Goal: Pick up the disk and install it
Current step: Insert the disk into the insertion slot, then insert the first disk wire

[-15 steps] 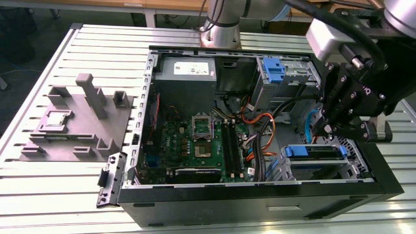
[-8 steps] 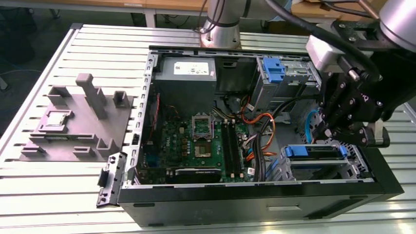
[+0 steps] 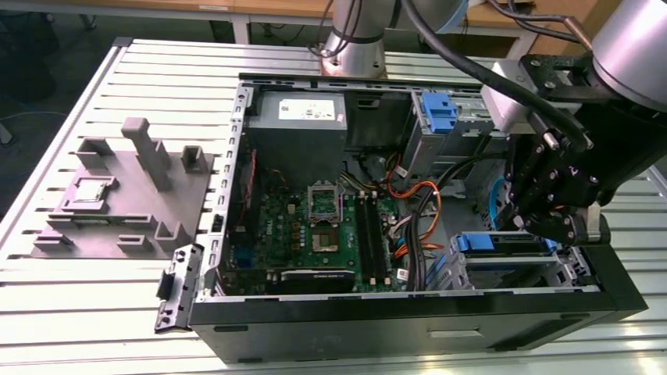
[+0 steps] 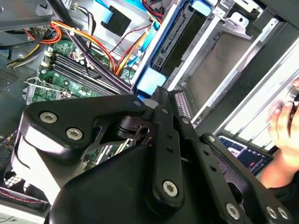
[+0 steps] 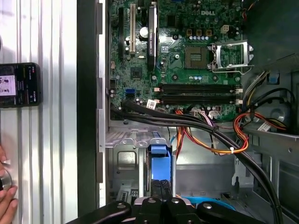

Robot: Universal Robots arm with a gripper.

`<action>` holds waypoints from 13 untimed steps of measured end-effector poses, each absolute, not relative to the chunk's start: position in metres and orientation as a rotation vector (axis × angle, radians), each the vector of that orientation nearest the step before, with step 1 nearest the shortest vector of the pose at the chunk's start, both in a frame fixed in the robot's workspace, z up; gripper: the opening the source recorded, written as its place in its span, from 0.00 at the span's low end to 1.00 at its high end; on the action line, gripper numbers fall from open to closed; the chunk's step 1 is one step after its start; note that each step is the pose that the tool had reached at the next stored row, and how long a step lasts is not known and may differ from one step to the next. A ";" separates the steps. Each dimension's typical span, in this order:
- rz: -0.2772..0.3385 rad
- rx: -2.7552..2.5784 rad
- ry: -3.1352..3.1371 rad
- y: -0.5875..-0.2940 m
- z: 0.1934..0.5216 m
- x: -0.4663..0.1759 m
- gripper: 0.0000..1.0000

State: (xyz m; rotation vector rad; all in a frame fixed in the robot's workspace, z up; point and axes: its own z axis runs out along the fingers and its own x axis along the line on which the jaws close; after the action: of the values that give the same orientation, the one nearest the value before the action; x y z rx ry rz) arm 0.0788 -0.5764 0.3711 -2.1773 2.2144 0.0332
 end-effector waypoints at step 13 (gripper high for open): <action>0.033 -2.177 2.214 -0.576 0.368 0.079 0.10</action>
State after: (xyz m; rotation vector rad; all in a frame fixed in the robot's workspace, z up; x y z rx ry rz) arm 0.0788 -0.5764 0.3683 -2.1773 2.2144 0.0333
